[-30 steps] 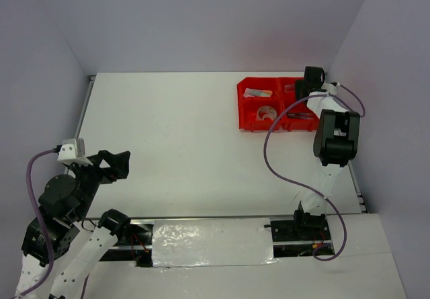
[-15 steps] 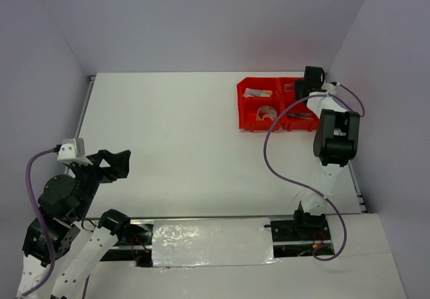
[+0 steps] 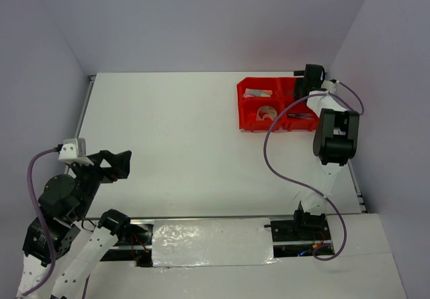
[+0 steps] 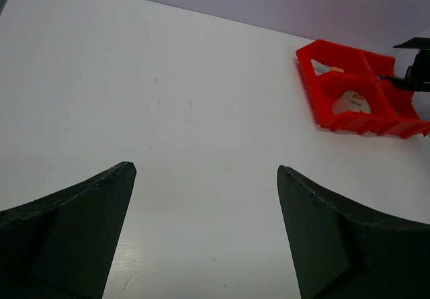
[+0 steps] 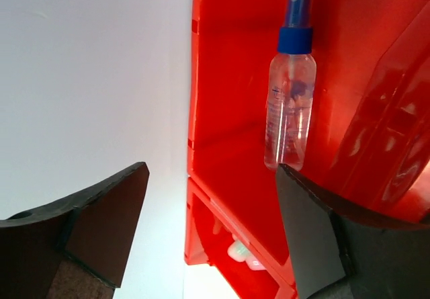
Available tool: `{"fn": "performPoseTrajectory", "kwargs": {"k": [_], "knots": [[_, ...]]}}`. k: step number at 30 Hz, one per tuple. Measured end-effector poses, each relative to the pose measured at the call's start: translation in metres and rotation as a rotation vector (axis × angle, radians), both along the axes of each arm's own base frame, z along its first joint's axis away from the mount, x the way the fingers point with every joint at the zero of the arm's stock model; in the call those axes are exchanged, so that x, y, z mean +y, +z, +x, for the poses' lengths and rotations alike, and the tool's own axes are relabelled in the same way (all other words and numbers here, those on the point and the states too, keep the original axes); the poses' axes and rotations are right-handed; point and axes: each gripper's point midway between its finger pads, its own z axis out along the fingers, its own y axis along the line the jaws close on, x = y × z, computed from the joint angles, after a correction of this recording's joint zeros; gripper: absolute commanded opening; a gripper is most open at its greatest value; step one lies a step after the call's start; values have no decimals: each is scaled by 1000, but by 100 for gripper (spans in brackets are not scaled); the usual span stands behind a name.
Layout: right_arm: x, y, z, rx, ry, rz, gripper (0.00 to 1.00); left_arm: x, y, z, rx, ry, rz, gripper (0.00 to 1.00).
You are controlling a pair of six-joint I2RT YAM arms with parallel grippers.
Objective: Sort the stationery into containers
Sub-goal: Place the stationery in the storage box, then reset both arms
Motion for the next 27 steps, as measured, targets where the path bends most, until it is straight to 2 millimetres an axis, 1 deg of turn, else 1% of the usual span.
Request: {"fn": "performPoseTrajectory", "kwargs": {"k": [2, 4, 7, 10, 13, 14, 15, 16, 17, 18, 19, 21, 23, 24, 27], "knots": [[1, 0, 0, 4, 10, -8, 85, 0, 0, 0, -1, 0, 0, 99], [3, 5, -1, 0, 33, -22, 86, 0, -1, 1, 3, 2, 1, 99], [10, 25, -4, -18, 104, -74, 88, 4, -4, 8, 28, 38, 11, 99], [22, 58, -13, -38, 225, -192, 91, 13, -17, 22, 108, 120, 39, 99], [41, 99, -34, -62, 345, -370, 92, 18, -35, 44, 223, 194, 84, 99], [52, 114, -47, -75, 387, -442, 92, 18, -42, 50, 263, 206, 103, 99], [63, 129, -61, -93, 425, -505, 95, 18, -49, 57, 303, 218, 121, 99], [75, 140, -79, -110, 470, -566, 95, 20, -55, 62, 336, 230, 134, 99], [87, 149, -99, -125, 514, -629, 100, 23, -60, 68, 366, 249, 142, 99], [99, 159, -119, -147, 557, -688, 100, 26, -64, 71, 387, 263, 147, 99], [110, 166, -135, -169, 590, -739, 100, 34, -72, 76, 425, 296, 148, 99], [126, 174, -176, -196, 655, -834, 100, 45, -77, 78, 456, 341, 138, 99], [134, 184, -211, -223, 700, -905, 100, 55, -76, 78, 459, 380, 122, 99], [135, 187, -224, -235, 714, -928, 100, 58, -74, 78, 454, 390, 118, 99], [135, 201, -269, -275, 748, -986, 100, 60, -65, 80, 430, 397, 109, 99]]}}
